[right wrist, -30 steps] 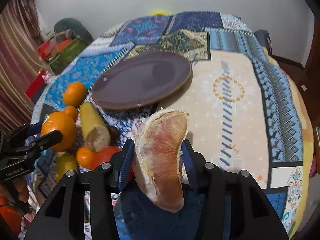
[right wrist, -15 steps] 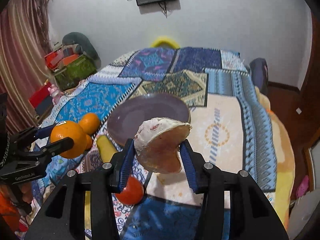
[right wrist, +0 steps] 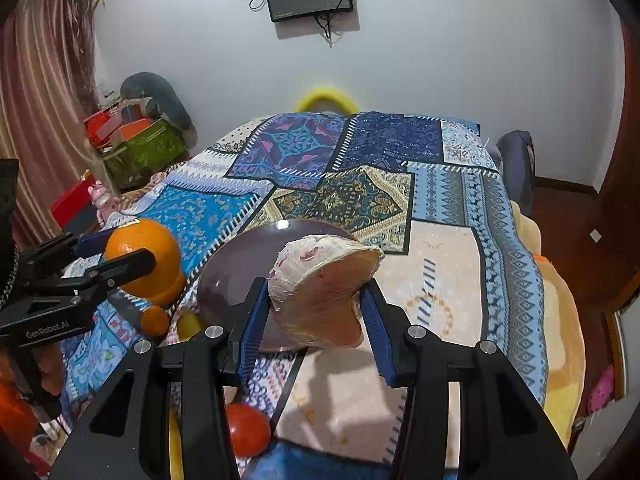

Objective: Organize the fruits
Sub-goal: 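Place the pomelo on the purple plate with the right tool while the left tool places the orange beside it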

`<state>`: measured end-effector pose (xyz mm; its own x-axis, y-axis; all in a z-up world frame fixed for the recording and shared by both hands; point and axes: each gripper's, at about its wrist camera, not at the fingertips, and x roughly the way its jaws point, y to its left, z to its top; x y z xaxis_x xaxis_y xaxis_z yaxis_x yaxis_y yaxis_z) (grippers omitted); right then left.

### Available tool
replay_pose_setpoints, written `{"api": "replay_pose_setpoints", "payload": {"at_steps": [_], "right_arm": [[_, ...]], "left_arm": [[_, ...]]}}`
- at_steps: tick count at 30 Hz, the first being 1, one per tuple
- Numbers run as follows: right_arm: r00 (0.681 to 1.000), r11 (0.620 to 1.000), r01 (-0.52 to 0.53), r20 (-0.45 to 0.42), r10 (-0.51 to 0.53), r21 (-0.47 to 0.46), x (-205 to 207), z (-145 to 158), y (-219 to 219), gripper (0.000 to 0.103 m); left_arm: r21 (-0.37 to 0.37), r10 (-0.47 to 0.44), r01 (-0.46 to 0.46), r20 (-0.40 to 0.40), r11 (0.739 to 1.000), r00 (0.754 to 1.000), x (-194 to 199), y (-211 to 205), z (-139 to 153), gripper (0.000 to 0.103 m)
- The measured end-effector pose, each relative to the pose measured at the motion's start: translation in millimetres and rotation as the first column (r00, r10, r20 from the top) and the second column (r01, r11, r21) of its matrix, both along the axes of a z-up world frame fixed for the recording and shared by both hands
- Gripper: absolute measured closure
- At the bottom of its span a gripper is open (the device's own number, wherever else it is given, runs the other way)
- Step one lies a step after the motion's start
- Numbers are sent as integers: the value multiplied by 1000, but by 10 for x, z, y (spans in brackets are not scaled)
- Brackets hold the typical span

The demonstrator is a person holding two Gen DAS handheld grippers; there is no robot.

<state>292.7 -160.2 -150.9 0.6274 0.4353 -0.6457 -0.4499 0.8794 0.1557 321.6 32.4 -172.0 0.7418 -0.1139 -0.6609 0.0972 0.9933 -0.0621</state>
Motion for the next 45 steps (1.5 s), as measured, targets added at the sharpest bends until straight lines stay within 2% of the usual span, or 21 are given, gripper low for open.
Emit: {"api": "replay_pose_setpoints", "payload": {"at_steps": [9,17,23,32,37,41,45], "right_arm": [[1000,1000,-7,-13,7,-4,310,-85,163,60],[998,998,-26,-54,23,-61,535,-319,382,60],[998,995,-51,-47,47,-88,635,-387,526,60],[991,999,-31,-133,28,-15,743,-536,447,60],[995,999,-30,-92,27,-36,642,-424,438,60],[996,998,-43,-77,39,-40,557,-319,409,60],[997,998,-56,-64,53,-42,410,-200,367,59]], "left_arm": [[27,-2,3,-44,1000,999,318,-33,-232,38],[6,-10,11,-127,1000,992,568,-4,-498,38],[-5,-3,3,-170,1000,986,689,10,-654,38],[-8,-5,4,-169,1000,986,709,17,-664,38],[-10,4,-6,-181,1000,984,701,15,-636,38],[10,16,-15,-124,1000,992,560,23,-446,31],[14,15,-14,-84,1000,996,365,53,-242,28]]}}
